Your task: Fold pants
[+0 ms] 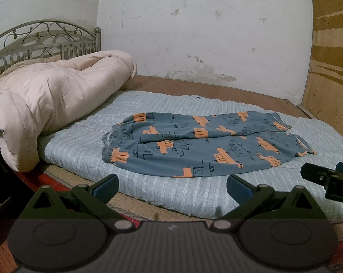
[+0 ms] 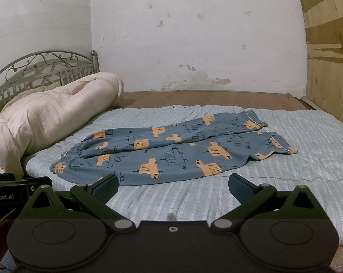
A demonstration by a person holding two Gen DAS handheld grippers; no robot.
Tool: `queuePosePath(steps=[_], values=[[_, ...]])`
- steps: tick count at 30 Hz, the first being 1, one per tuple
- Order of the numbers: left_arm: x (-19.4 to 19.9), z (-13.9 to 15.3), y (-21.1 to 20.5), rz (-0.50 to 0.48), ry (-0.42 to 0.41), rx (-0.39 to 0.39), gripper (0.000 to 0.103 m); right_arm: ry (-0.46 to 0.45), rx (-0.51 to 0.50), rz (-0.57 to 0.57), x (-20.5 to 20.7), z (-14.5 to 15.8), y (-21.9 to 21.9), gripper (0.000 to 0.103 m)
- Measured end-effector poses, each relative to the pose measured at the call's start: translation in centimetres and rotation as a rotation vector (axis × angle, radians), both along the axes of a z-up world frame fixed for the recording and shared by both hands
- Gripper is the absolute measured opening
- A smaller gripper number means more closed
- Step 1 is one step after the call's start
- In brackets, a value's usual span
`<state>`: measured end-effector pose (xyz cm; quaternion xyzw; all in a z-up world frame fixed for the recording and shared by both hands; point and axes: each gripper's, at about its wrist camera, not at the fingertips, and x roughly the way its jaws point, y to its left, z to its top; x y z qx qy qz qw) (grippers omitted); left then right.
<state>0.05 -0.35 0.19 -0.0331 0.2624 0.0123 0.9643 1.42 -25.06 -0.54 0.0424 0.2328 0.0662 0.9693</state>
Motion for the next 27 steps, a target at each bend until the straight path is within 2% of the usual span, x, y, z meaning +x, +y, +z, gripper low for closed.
queuePosePath(steps=[14, 27], values=[[0.3, -1.0, 0.2, 0.002, 0.016, 0.000, 0.102, 0.000, 0.006, -0.007, 0.2, -0.2, -0.2, 0.102], [3.7, -2.2, 1.1, 0.007, 0.108, 0.018, 0.102, -0.005, 0.008, 0.012, 2.1, -1.4, -0.2, 0.102]])
